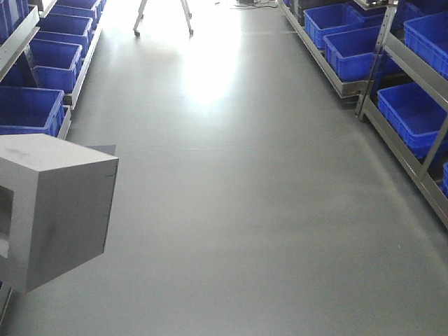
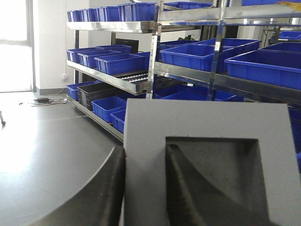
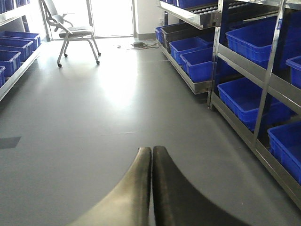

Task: Sort gray base to blue bin
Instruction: 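Drive the base to the blue bin shelf holding the block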

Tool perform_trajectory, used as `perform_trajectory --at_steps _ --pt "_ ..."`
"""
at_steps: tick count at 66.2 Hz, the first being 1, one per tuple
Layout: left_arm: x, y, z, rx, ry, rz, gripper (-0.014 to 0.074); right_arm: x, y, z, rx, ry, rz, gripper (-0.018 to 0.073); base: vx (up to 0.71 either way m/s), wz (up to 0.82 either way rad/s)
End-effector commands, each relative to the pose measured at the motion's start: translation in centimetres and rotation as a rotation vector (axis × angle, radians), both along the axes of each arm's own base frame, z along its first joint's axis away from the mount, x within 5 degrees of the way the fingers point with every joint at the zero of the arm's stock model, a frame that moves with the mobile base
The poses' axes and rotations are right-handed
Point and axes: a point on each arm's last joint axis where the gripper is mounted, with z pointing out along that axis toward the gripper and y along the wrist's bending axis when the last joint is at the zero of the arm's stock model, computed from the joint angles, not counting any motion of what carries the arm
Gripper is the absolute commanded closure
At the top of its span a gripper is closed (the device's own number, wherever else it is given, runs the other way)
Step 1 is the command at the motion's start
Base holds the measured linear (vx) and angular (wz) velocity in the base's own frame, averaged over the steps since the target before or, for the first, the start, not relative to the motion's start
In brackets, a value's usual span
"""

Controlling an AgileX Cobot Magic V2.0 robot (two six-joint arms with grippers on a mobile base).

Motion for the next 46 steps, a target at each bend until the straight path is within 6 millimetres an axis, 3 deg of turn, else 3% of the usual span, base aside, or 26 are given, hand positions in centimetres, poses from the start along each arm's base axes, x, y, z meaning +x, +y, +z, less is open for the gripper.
perform_trajectory --at_steps 1,46 --pt "-0.2 0.18 1.98 -0.078 -0.109 0.004 0.0603 0.2 -0.03 0.48 -0.02 -0.051 0.0 0.0564 0.44 0.06" --pt "-0.2 0.18 1.98 -0.078 -0.109 0.004 0.0603 0.2 -0.03 0.48 -0.02 -0.051 0.0 0.0564 0.44 0.0"
